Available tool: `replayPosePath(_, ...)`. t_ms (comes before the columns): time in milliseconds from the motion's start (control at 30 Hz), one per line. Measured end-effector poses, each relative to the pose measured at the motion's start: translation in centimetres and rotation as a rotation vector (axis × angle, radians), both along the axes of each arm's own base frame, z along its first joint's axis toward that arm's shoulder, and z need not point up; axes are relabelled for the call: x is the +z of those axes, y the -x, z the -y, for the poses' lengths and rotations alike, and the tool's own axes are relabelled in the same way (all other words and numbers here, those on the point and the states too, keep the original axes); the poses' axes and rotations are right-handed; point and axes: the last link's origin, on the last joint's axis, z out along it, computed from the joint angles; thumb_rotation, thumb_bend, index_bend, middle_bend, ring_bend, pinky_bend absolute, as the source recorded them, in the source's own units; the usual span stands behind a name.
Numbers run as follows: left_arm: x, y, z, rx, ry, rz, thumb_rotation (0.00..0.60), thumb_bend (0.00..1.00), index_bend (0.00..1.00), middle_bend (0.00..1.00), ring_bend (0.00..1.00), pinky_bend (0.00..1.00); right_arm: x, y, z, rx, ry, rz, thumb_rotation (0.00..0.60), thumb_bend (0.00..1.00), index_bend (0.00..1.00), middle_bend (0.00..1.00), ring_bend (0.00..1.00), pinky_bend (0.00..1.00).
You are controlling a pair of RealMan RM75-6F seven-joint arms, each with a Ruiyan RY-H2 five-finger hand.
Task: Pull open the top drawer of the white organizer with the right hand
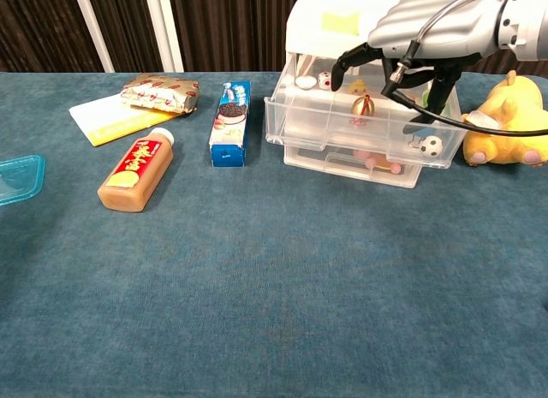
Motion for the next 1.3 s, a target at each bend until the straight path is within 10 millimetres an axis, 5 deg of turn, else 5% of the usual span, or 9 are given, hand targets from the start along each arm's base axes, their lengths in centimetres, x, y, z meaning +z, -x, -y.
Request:
replayPosePath(433, 0.0, 0.0, 0.0, 0.004, 0.007, -0.003, 0.600, 0.44, 0.12, 0.00, 0.00, 0.00, 0.0, 0.0, 0.2, 0.025, 0.041, -0.031, 0.600, 0.23, 0.35, 0.93, 1.00, 1.00)
replayPosePath(1300, 0.0, 0.1, 0.0, 0.009, 0.010, -0.003, 0.600, 0.44, 0.12, 0.00, 0.00, 0.00, -0.8, -1.6, 0.8, -0.020, 0.070, -0.025, 0.600, 0.29, 0.38, 0.93, 1.00, 1.00)
